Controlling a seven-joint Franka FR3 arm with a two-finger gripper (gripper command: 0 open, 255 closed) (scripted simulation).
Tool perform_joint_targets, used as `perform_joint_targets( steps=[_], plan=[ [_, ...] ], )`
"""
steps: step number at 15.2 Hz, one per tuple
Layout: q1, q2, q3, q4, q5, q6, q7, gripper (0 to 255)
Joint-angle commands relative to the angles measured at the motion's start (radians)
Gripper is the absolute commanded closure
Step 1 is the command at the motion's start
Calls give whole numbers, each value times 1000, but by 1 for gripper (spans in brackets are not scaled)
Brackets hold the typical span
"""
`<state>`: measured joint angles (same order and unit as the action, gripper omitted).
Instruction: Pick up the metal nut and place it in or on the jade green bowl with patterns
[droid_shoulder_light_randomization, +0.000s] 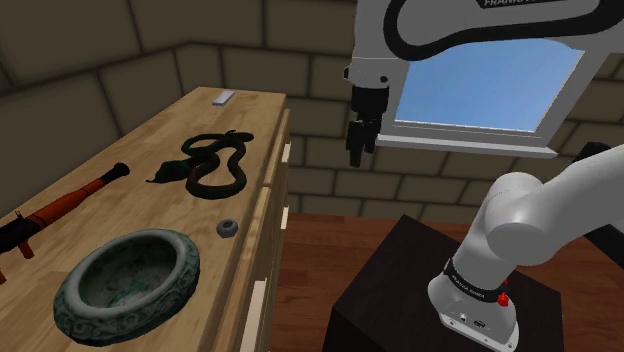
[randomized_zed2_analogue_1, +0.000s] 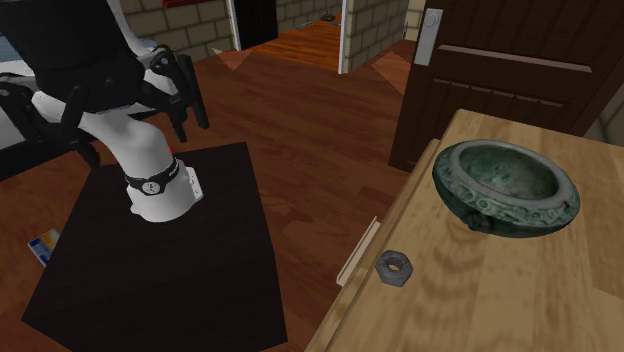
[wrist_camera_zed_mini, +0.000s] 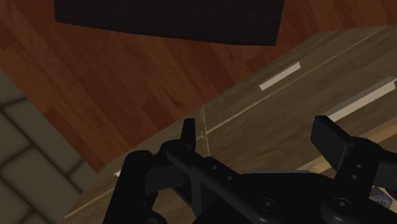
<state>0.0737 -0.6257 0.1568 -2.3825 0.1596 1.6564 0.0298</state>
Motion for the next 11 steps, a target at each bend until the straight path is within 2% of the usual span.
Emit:
perform_joint_targets(
  steps=[1,6,11],
  plan=[
    [9,61,37,22,13,53,33,0],
    [31,197,127,80,25,163,121,0],
    [45,353,213,169,-2,258,220,0]
  ],
)
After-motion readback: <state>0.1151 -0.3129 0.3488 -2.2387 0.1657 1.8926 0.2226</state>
